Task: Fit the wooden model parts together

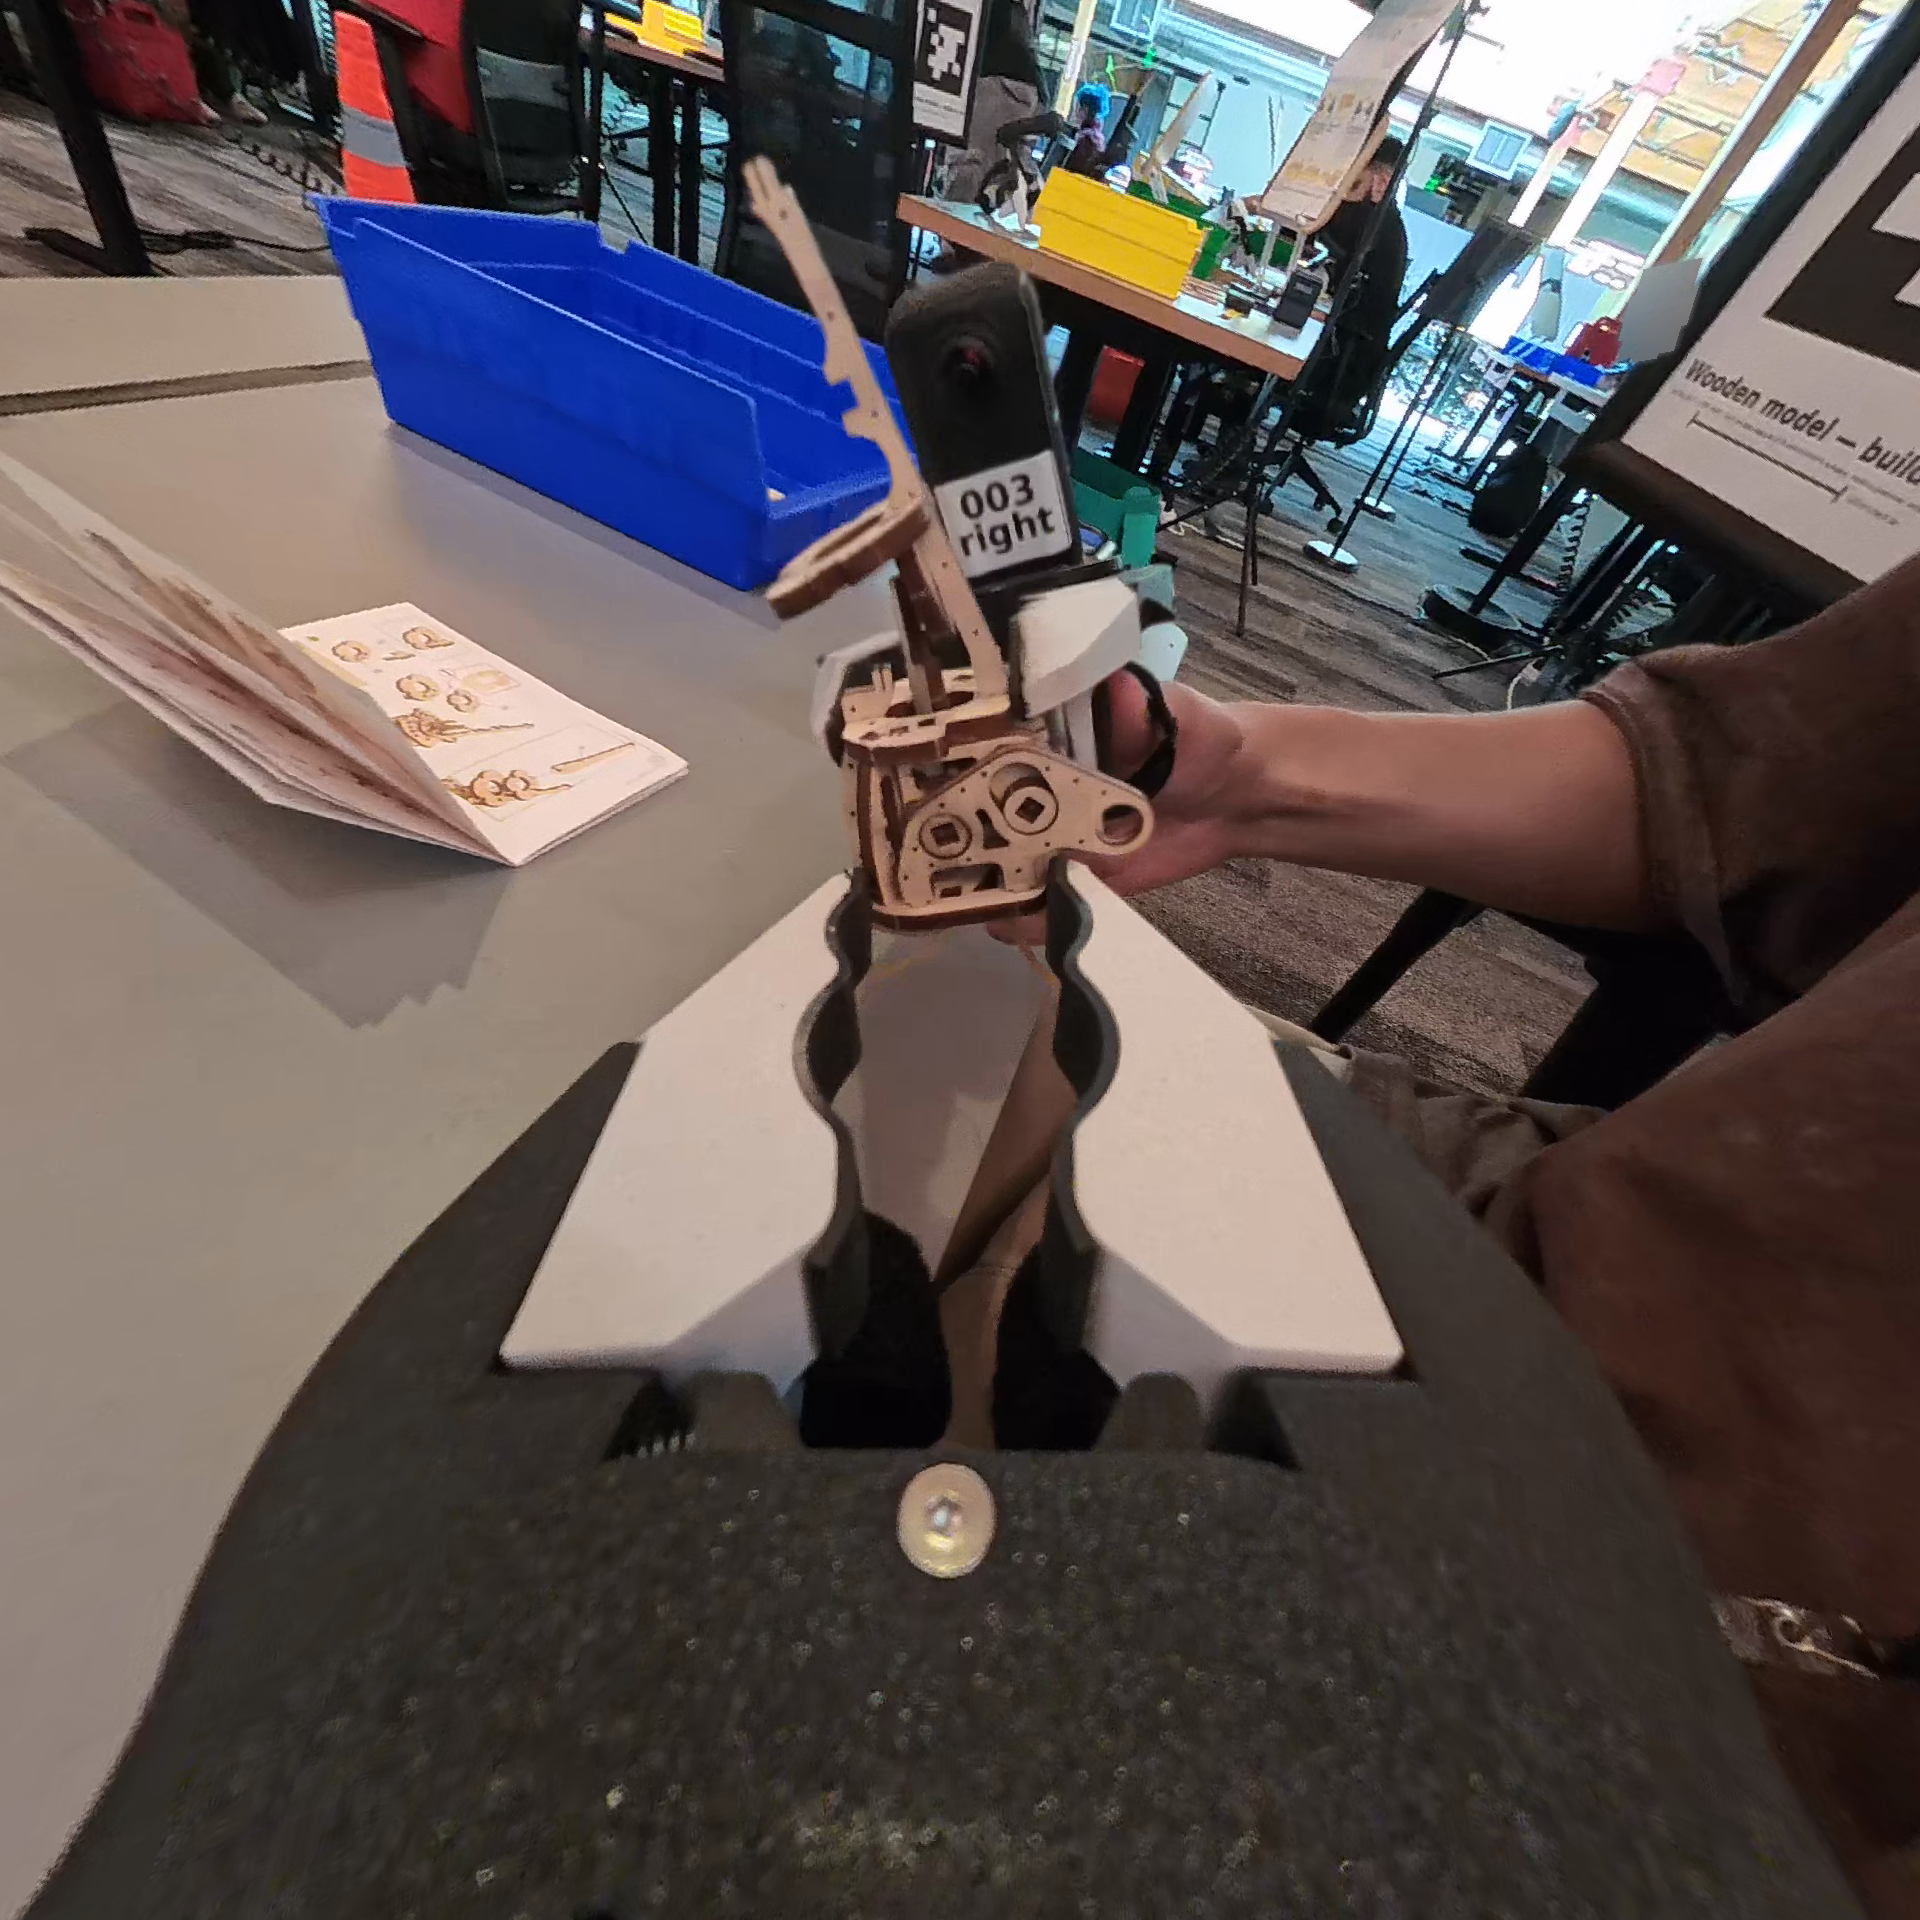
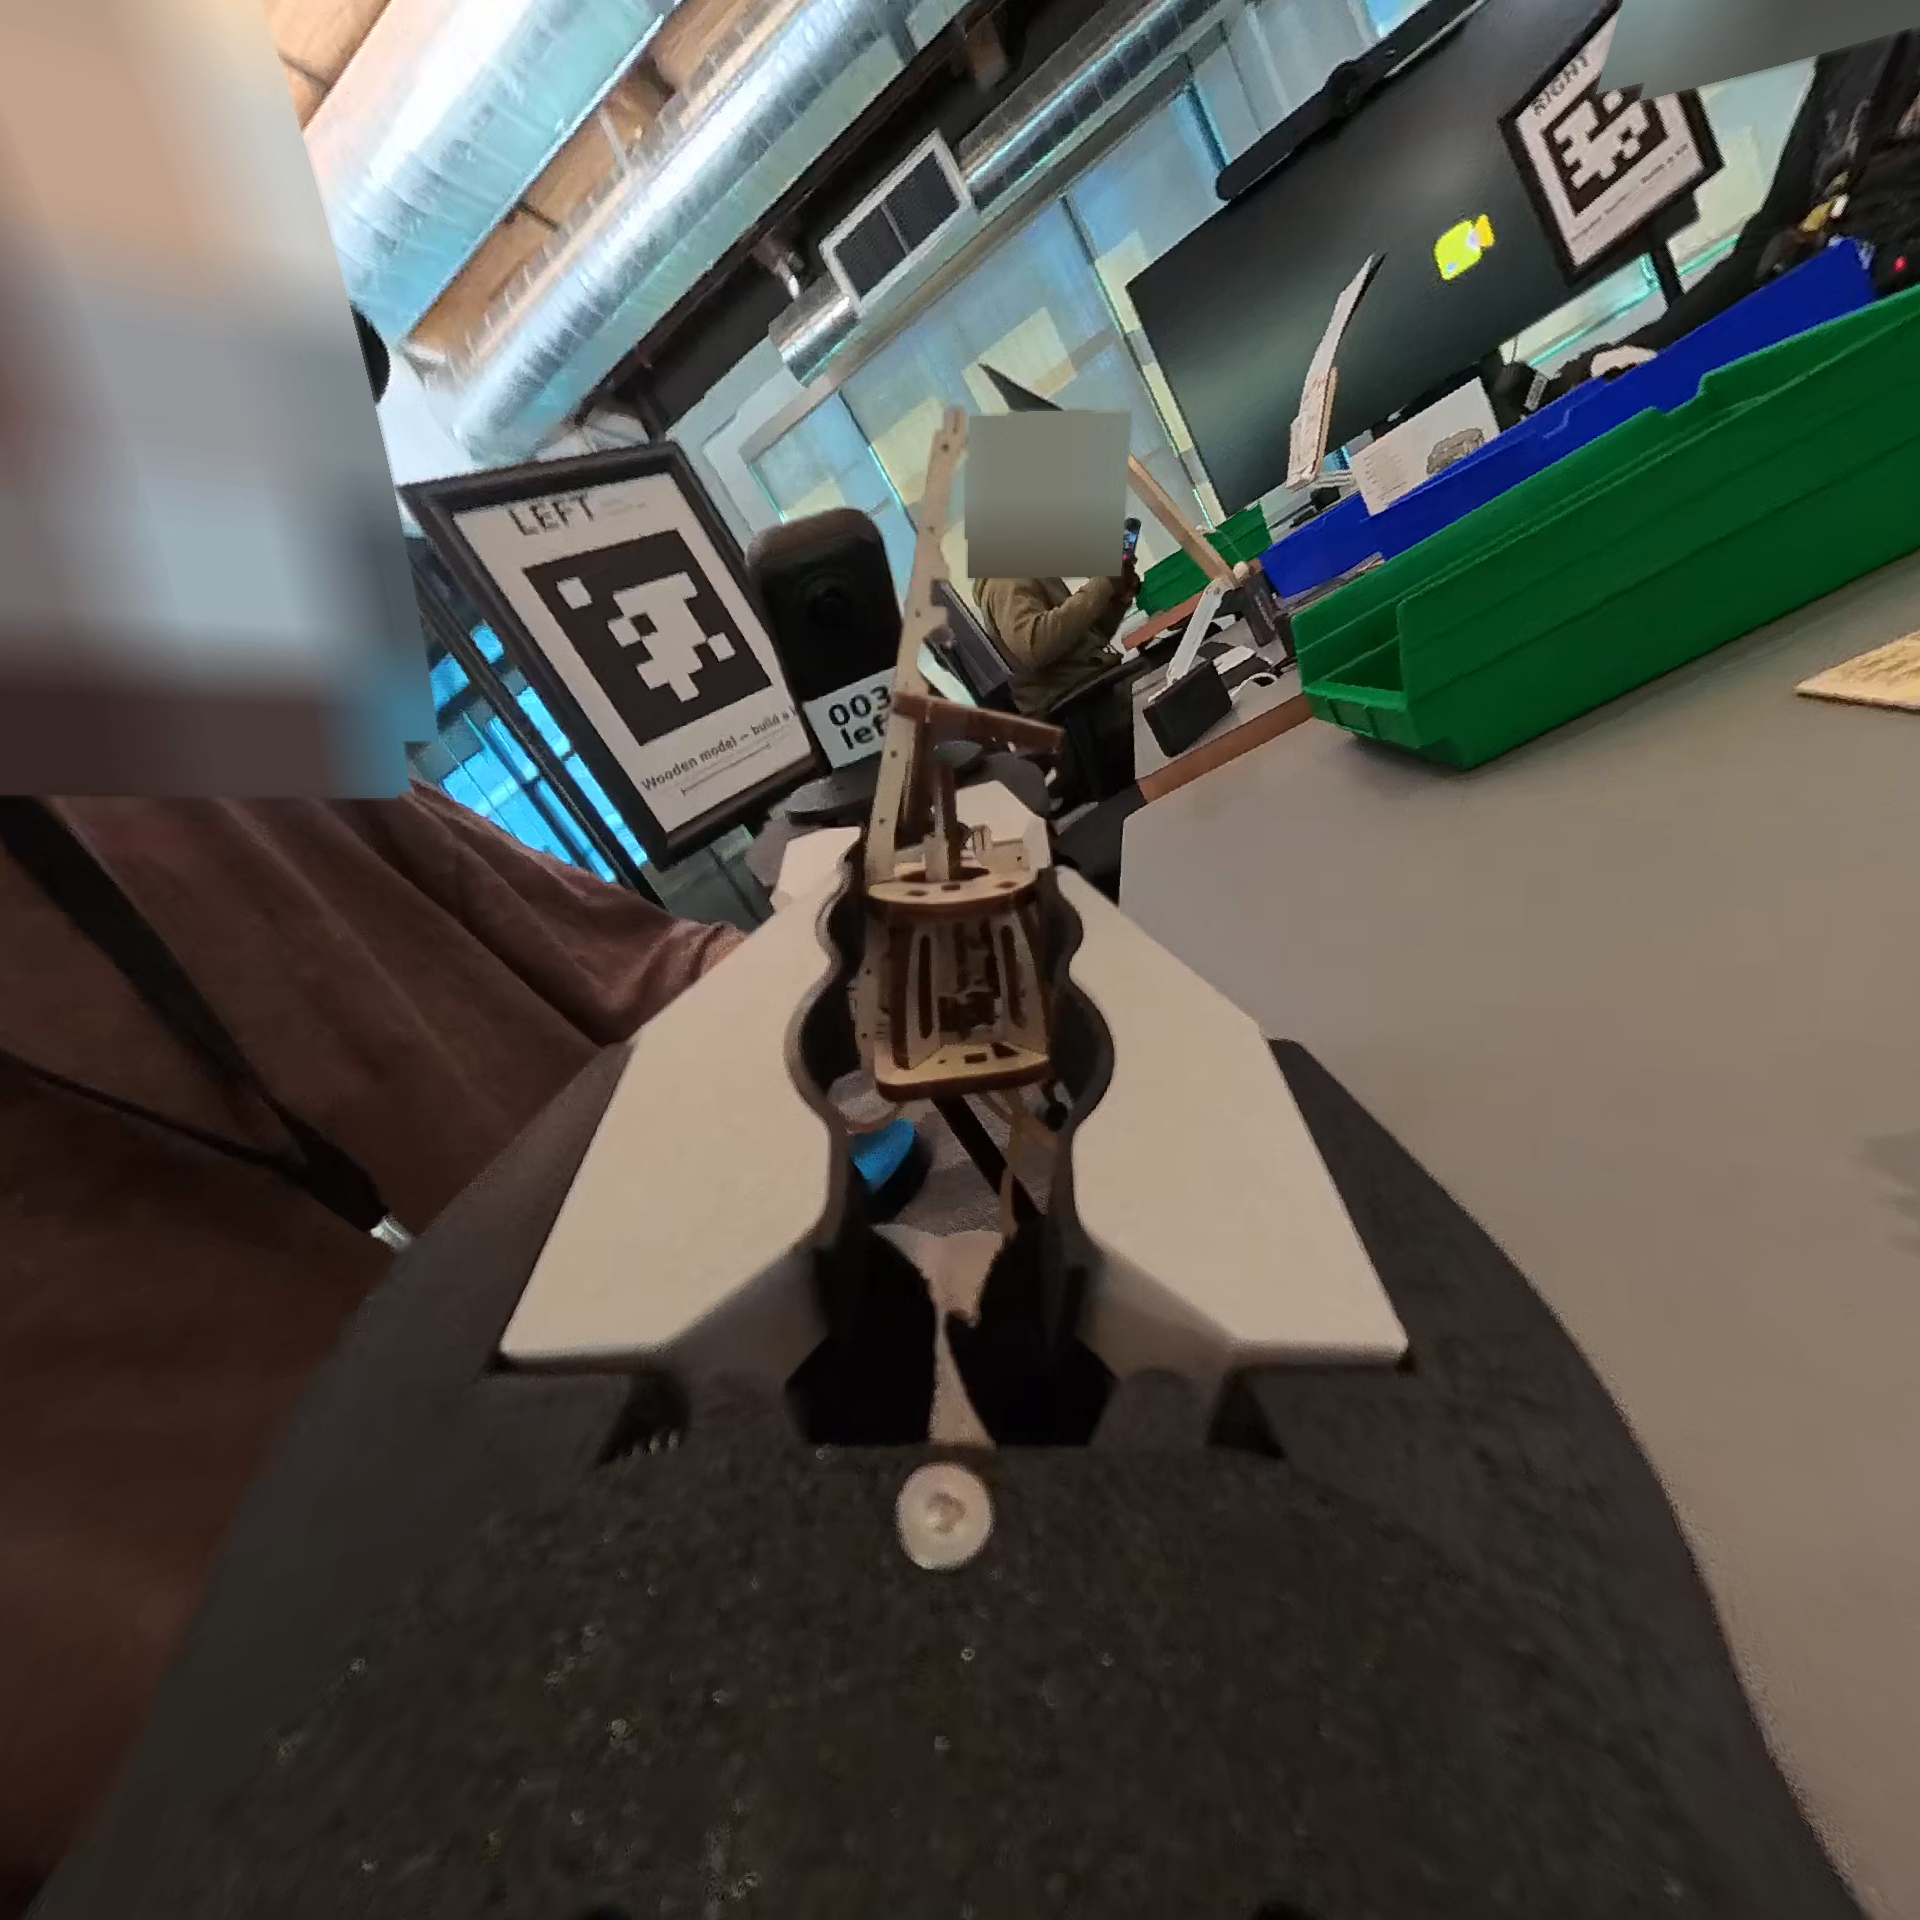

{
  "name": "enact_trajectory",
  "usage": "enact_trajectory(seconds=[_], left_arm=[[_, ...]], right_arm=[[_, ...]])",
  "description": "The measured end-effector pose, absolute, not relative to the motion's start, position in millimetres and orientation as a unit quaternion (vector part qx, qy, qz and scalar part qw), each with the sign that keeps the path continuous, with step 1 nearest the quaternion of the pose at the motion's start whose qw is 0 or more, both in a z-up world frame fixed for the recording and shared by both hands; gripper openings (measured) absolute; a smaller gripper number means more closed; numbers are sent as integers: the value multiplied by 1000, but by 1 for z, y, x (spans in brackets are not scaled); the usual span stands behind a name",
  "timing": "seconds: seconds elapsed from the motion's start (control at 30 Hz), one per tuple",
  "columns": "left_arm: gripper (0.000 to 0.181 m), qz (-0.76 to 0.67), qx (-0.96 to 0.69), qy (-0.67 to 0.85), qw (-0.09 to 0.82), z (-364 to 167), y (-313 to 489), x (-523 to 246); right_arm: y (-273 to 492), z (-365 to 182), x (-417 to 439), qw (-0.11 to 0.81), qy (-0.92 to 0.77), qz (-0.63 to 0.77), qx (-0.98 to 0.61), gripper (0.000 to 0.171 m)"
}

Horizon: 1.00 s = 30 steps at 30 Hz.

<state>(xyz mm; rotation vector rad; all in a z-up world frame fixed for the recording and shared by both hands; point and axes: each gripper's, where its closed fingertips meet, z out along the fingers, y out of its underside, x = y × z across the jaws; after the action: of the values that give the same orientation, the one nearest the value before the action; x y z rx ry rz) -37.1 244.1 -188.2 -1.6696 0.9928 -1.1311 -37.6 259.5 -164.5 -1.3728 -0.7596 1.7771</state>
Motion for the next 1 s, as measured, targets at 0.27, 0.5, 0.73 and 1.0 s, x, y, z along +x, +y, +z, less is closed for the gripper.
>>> enact_trajectory(seconds=[0.27, 0.5, 0.73, 1.0], left_arm=[[32, -234, -694, 407, 545, -192, 282, -63], [31, 25, -635, 505, 584, -207, 283, -59], [32, 91, -601, 519, 601, -200, 280, -54], [32, 92, -601, 524, 596, -203, 279, -50]], right_arm=[[283, -172, -33, 433, -288, 585, -623, 69], [286, -193, -50, 478, -352, 391, -703, 69], [288, -196, -50, 490, -328, 360, -723, 55], [288, -195, -47, 499, -324, 354, -722, 41]])
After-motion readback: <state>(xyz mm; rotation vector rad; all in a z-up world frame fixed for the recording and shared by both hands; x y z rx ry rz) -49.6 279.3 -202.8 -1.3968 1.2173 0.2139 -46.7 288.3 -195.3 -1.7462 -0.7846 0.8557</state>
